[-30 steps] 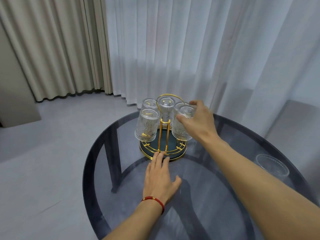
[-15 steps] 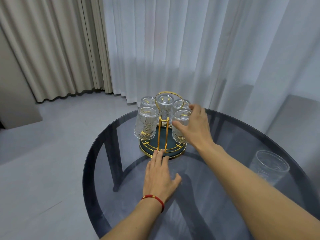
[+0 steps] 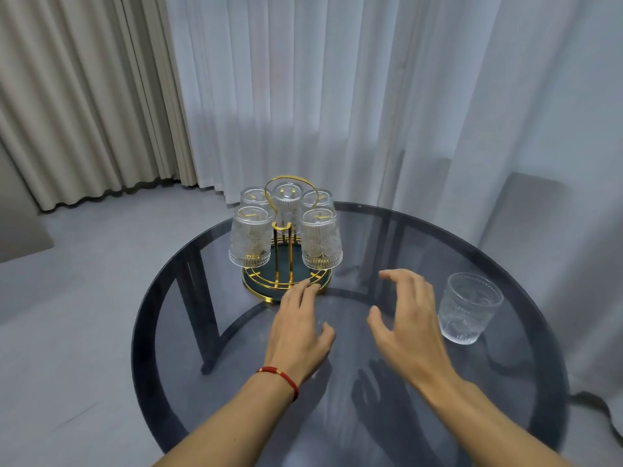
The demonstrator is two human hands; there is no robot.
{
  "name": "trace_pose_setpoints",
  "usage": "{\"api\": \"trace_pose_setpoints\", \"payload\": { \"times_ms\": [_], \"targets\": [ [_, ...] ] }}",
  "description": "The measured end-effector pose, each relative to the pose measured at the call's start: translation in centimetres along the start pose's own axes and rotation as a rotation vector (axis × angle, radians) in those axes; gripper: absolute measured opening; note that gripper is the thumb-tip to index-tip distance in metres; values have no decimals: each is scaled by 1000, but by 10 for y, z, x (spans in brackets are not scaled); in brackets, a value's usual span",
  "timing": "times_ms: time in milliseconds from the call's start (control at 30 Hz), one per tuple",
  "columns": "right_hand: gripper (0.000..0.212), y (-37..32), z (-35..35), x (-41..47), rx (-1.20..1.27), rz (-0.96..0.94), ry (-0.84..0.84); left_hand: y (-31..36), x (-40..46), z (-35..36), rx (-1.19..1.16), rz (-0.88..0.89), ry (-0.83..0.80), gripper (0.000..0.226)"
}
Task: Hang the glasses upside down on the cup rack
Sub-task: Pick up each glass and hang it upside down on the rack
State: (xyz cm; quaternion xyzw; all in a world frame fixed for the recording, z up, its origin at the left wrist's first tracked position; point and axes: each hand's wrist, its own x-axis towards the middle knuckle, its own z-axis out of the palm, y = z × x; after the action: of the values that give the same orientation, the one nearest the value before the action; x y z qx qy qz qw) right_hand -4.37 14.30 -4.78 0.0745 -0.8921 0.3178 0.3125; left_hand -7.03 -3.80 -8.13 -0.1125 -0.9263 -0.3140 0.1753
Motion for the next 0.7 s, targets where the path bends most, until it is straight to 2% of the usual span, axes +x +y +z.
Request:
{"api": "trace_pose_setpoints", "payload": {
  "times_ms": [100, 200, 233, 300, 367, 467, 567, 700],
  "targets": [
    [54, 16, -17, -2, -136, 130, 213, 18, -3, -5, -98, 41, 39, 68],
    [87, 39, -33, 6, -74, 439, 423, 32, -6, -7, -158, 30, 63, 71],
    [98, 49, -37, 8, -5, 549, 430, 36, -6, -6, -174, 24, 64, 72],
    [111, 68, -40, 7, 148, 737, 323, 42, -8, -5, -203, 5, 56, 72],
    [101, 83, -40, 4, 257, 817, 169, 48, -10, -4, -232, -14, 51, 74],
    [80, 94, -43, 2, 277, 752, 122, 53, -13, -4, -262, -30, 31, 74],
    [80, 91, -44, 0, 223, 641, 88, 57, -16, -4, -339, -60, -28, 69],
    [83, 68, -40, -3, 175, 341, -58, 62, -15, -6, -530, -172, -122, 66]
  ]
}}
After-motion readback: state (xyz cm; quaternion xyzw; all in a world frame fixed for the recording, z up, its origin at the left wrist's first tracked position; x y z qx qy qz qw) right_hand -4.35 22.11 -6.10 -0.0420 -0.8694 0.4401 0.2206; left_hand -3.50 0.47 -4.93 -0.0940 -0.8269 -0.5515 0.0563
